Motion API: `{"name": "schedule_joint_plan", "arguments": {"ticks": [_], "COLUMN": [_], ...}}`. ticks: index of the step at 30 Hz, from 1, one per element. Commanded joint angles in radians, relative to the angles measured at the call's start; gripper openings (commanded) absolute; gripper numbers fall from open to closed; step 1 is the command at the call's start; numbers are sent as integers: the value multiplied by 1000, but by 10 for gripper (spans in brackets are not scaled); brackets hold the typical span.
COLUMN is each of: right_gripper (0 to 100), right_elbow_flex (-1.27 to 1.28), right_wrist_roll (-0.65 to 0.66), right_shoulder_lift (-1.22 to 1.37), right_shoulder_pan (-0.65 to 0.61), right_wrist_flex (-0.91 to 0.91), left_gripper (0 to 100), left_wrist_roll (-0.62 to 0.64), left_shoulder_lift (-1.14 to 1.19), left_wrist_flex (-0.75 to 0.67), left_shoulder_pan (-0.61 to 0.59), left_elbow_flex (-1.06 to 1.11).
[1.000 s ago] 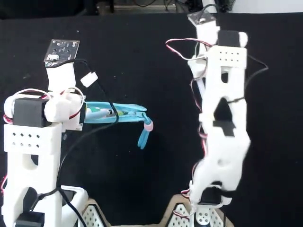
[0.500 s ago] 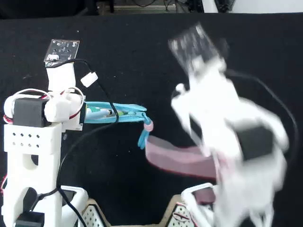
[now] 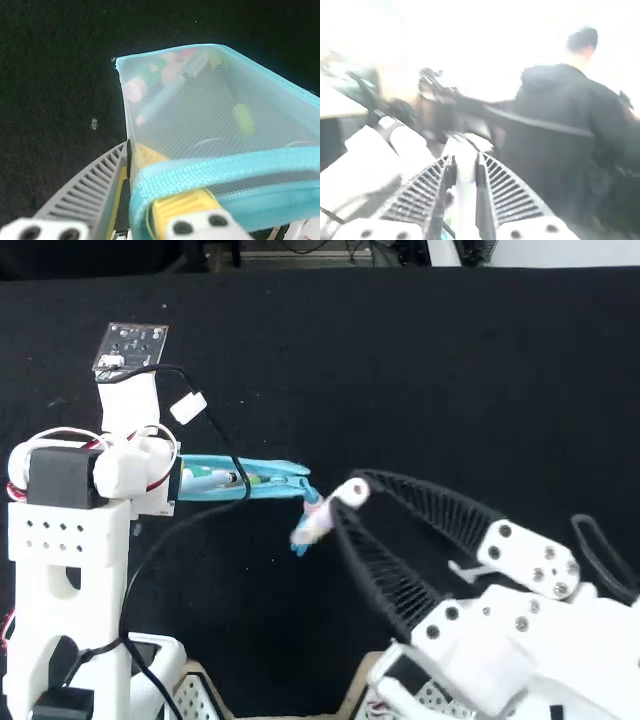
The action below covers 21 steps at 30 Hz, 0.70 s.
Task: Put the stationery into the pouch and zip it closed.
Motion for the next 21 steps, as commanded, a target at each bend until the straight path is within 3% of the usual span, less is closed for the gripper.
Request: {"name": "schedule_joint_plan", "arguments": {"ticks": [1, 9, 14, 21], "right_gripper": [11, 11, 11, 11], "right_elbow_flex": [154, 400, 522, 645], "right_wrist_roll": [-2, -2, 2, 95], "right_shoulder_lift": [-16, -22, -21, -21], "right_shoulder_pan": [-66, -64, -63, 14], "right_wrist_flex": [-206, -514, -600, -796], "left_gripper": [30, 30, 30, 30], "left_wrist_roll": [12, 12, 12, 12], "left_shoulder_lift": [11, 11, 11, 11], "left_wrist_flex": [-14, -12, -11, -9], "left_shoulder_pan": [10, 10, 8, 10], "left_elbow_flex": [13, 13, 13, 13]}}
